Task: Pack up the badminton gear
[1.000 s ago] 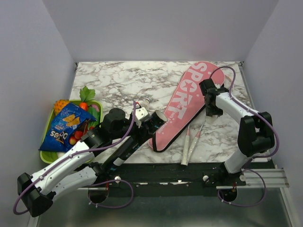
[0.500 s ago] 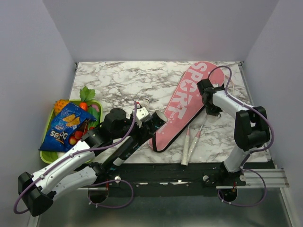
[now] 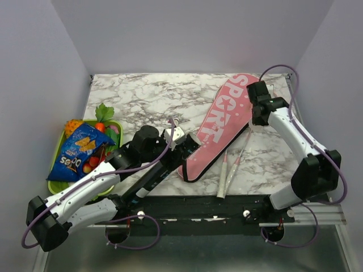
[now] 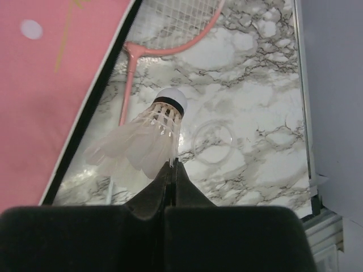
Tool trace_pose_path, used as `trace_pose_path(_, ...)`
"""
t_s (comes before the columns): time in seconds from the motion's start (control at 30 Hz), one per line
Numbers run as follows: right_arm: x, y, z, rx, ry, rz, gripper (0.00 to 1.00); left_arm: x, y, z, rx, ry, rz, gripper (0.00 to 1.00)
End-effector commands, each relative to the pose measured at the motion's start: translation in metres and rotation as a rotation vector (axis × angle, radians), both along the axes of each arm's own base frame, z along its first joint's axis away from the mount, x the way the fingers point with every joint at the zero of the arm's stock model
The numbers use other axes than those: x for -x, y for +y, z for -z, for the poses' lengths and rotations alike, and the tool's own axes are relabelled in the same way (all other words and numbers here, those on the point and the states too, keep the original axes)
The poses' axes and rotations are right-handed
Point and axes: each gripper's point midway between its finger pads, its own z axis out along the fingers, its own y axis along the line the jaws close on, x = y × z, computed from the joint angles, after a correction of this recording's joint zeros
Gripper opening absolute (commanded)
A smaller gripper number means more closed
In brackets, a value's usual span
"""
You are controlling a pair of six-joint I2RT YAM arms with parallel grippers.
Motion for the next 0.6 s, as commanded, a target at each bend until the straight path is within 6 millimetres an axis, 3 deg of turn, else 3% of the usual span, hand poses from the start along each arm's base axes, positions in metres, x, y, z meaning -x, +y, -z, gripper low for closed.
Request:
trace_pose_path(0.0, 0.014, 0.022, -0.044, -0.144, -0.077, -0.099, 0.01, -0.005, -0.009, -0.013, 0.009, -0.025, 0.030, 0.00)
trace_pose_path(0.17, 0.040, 0.077, -0.078, -0.432, -0.107, -0.342, 0.01, -0.007, -0.022, -0.010, 0.006, -0.037, 0.103, 0.00)
trace_pose_path(0.33, 0.074, 0.132, -0.115, -0.728, -0.140, -0.563, 0.01, 0.001, -0.038, -0.028, 0.095, -0.090, 0.209, 0.00)
trace_pose_path(0.37, 0.088, 0.150, -0.126, -0.827, -0.130, -0.649, 0.01, 0.003, -0.038, -0.031, 0.112, -0.105, 0.220, 0.00)
trace_pose_path(0.57, 0.131, 0.195, -0.141, -1.144, -0.024, -0.866, 0.01, 0.014, -0.046, -0.051, 0.192, -0.170, 0.305, 0.00)
